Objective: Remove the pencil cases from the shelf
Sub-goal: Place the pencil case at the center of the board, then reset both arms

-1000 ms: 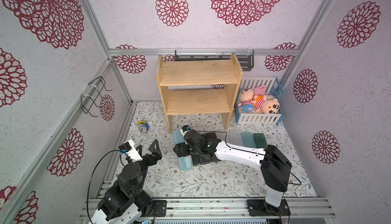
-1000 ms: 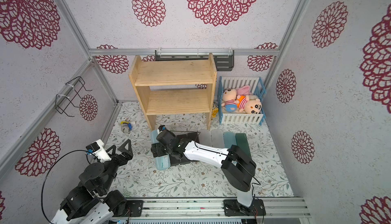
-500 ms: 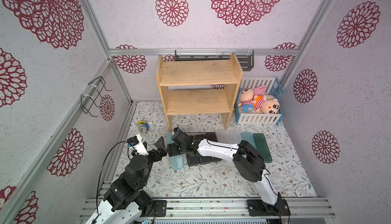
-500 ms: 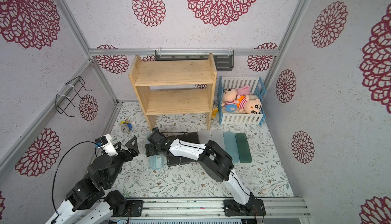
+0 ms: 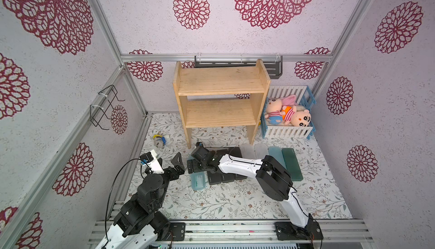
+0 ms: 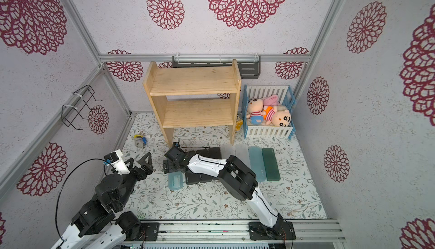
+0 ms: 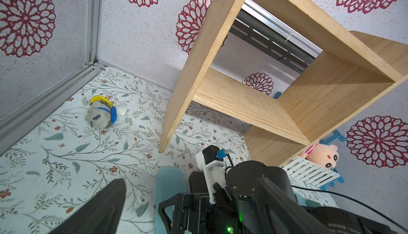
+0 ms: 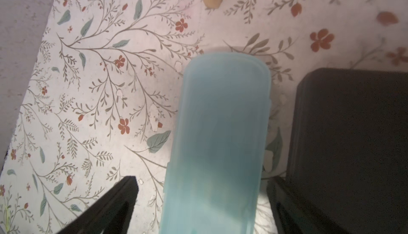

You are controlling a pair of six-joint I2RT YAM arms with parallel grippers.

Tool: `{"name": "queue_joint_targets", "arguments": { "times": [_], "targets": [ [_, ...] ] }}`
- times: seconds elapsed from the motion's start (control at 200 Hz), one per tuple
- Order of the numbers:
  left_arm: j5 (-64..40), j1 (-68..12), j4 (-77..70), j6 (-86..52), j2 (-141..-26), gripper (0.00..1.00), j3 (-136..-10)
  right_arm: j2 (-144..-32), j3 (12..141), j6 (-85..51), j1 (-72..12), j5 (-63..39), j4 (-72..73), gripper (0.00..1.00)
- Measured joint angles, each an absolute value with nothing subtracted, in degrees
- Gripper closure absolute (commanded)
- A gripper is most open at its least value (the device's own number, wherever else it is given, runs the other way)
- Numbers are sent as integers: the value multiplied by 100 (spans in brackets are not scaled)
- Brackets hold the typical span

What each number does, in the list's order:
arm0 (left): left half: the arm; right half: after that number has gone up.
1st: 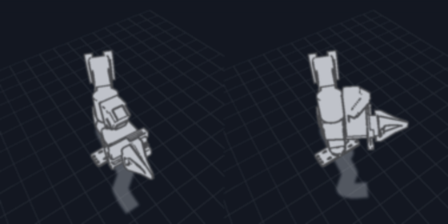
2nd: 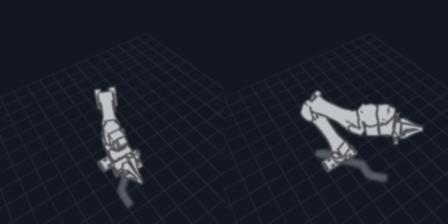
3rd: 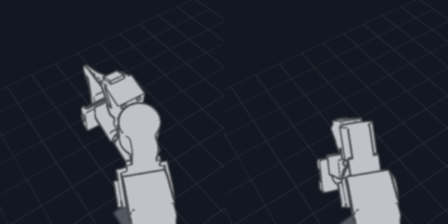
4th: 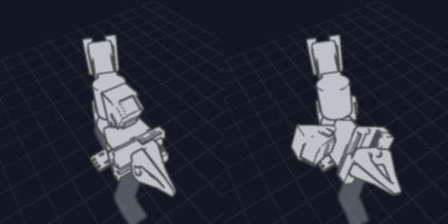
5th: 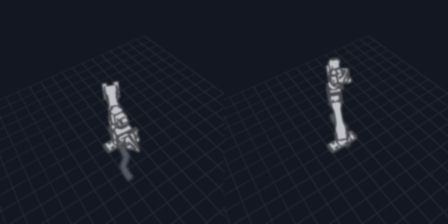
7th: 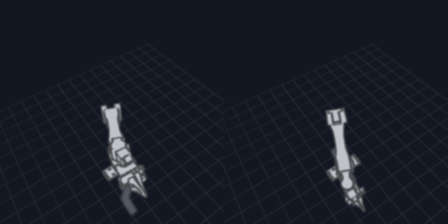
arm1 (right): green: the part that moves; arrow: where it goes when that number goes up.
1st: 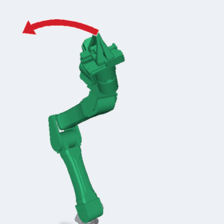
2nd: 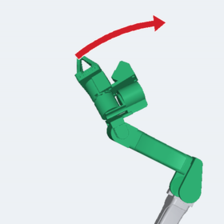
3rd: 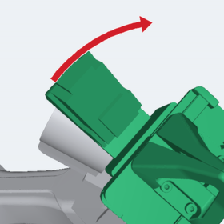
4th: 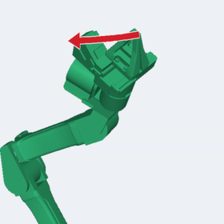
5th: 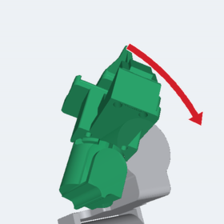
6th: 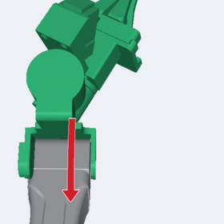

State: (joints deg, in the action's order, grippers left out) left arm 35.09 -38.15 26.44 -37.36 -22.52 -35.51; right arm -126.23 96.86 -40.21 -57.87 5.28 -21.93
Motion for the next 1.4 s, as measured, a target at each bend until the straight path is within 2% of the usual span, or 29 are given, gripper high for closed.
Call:
{"name": "queue_joint_targets", "arguments": {
  "times": [0.19, 0.325, 0.455, 0.63, 0.815, 0.946, 1.086, 1.241, 1.396],
  "targets": [
    [3614, -3815, 2383, -3376, -2388, 3, -3555, -12101, 9133, -3758, -5817, 731, -1833, 1],
    [3708, -3747, 1959, -3015, -2893, 3, -3583, -10543, 7638, -3435, -5830, 1070, -1247, 1],
    [3435, -3457, 1372, -2722, -3992, 3, -3682, -8820, 6558, -3199, -5658, 1481, -1076, 1],
    [3465, -3011, 803, -2261, -5662, 3, -4115, -7166, 5577, -2974, -4429, 1841, -1295, 1],
    [3242, -1625, 373, -1929, -5782, 3, -4093, -5719, 4630, -2464, -2565, 1754, -1610, 1],
    [2943, -838, -75, -1678, -5782, 3, -3876, -5625, 4598, -2036, -1186, 1402, -1457, 1],
    [2392, -196, -519, -1544, -6064, 3, -3546, -5937, 4355, -1868, -204, 832, -1072, 1],
    [1942, 513, -1181, -1516, -6267, 3, -2908, -6534, 3905, -1831, 108, 473, -486, 1],
    [1761, 792, -2073, -1428, -6818, 3, -2550, -6930, 3575, -1533, 141, 357, 290, 1]
  ]
}}
